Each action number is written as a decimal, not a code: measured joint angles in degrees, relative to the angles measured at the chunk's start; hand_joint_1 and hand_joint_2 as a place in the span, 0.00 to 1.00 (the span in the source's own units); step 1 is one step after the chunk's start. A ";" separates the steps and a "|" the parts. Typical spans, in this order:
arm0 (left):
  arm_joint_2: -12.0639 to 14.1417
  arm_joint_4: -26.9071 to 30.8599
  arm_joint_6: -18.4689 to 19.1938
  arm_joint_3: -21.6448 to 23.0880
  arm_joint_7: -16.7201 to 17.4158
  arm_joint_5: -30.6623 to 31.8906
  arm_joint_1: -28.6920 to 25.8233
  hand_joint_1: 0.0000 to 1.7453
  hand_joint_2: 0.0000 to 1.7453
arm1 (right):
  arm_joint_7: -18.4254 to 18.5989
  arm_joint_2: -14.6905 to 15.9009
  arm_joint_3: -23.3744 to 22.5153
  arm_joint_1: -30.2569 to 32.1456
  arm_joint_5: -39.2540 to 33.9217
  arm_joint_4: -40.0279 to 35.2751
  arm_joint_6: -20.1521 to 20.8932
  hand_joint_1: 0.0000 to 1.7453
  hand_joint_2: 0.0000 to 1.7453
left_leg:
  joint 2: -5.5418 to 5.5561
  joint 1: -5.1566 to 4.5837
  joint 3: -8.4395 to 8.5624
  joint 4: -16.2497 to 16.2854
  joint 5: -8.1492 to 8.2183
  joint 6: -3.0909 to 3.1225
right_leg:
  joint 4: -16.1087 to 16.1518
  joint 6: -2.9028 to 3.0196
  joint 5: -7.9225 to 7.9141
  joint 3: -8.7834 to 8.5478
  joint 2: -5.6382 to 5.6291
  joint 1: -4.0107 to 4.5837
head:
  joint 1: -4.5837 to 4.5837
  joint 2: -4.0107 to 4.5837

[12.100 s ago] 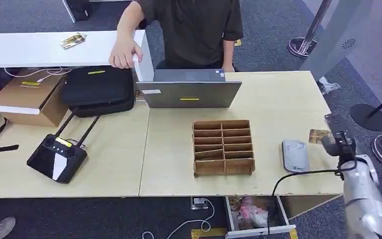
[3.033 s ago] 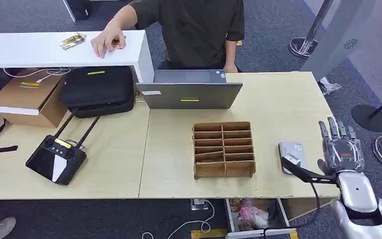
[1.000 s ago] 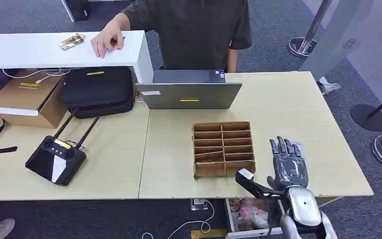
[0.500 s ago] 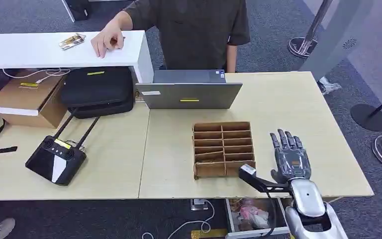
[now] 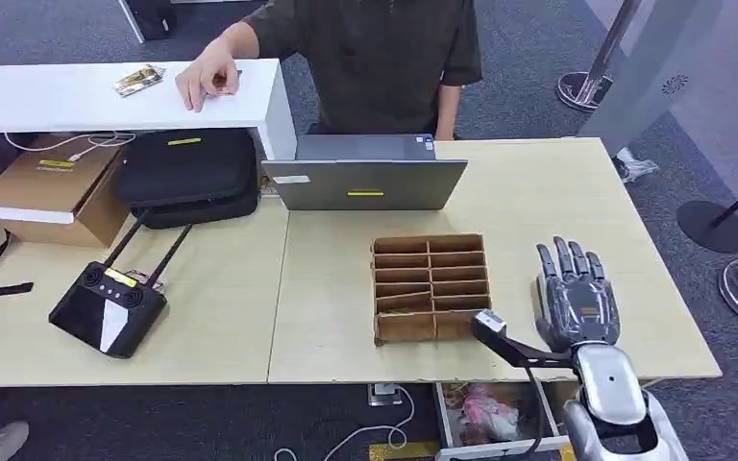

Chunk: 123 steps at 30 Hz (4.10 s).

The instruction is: Pass the card to the sensor for recognition and then transmit it.

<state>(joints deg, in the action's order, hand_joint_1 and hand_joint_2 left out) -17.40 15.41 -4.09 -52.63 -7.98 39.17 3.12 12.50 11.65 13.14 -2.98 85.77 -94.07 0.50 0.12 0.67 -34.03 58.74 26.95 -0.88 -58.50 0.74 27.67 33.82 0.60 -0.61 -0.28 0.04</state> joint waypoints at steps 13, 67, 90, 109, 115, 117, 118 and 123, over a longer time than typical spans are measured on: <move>0.00 0.00 -0.02 0.09 0.26 0.31 0.02 0.00 0.00 | 0.41 -1.99 1.77 1.41 -2.76 0.76 -0.46 0.00 1.00 | 0.00 0.01 0.00 -0.01 0.00 0.00 | -0.02 0.00 0.00 0.00 0.00 0.01 | 0.00 0.00; 0.11 0.00 -0.04 1.68 1.53 -2.34 -0.11 0.00 0.00 | 1.75 -11.15 4.22 -1.58 -1.75 5.62 6.89 0.00 1.00 | -0.01 0.00 -0.01 -0.01 0.00 -0.01 | -0.02 0.00 0.00 0.02 -0.01 0.00 | 0.00 0.00; 0.09 0.31 -0.04 1.84 1.95 -2.91 -0.33 0.00 0.00 | 1.27 -8.79 6.45 -2.67 -5.44 4.83 7.10 0.00 1.00 | -0.01 0.01 0.00 -0.01 -0.01 -0.01 | -0.04 0.00 0.00 0.00 -0.02 0.01 | 0.00 0.00; 0.11 0.83 -0.07 3.50 2.84 -2.12 -0.30 0.00 0.00 | 2.29 -11.72 8.57 -6.44 -6.60 10.38 4.72 0.97 1.00 | -0.01 0.00 0.00 -0.01 -0.01 -0.01 | -0.04 0.01 0.00 0.00 -0.01 0.01 | 0.00 0.00; 0.15 0.94 -0.11 4.20 3.04 -2.12 -0.30 0.00 0.00 | 2.89 -11.72 8.53 -6.32 -6.03 10.34 4.59 0.89 1.00 | -0.01 0.01 0.01 -0.01 -0.01 -0.01 | -0.04 0.01 0.00 0.01 -0.02 0.01 | 0.00 0.00; 0.15 0.94 -0.20 4.22 3.19 -2.12 -0.30 0.00 0.00 | 2.93 -11.72 8.50 -6.25 -5.99 10.25 4.55 0.86 1.00 | -0.01 0.01 0.01 -0.01 -0.01 -0.01 | -0.04 0.01 0.00 0.01 -0.02 0.01 | -0.02 0.00; 0.15 0.94 -0.24 4.22 3.21 -2.12 -0.30 0.00 0.00 | 2.93 -11.72 8.48 -6.19 -5.97 10.25 4.55 0.85 1.00 | -0.01 0.01 0.01 -0.01 -0.01 -0.01 | -0.04 0.01 0.00 0.01 -0.02 0.01 | 0.02 0.00; 0.13 0.94 -0.42 4.22 3.37 -2.16 -0.30 0.00 0.00 | 2.73 -11.76 8.48 -6.13 -5.92 10.10 4.48 0.82 1.00 | -0.01 0.01 0.02 -0.01 -0.01 -0.01 | -0.04 0.01 0.00 0.01 -0.03 0.01 | 0.00 0.00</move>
<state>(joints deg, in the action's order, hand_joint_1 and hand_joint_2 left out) -17.27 16.35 -4.50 -48.41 -4.61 37.00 2.81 15.23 -0.11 21.62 -9.10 79.84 -83.97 4.98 0.11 0.68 -34.02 58.73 26.94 -0.89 -58.54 0.75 27.67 33.83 0.57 -0.60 -0.28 0.04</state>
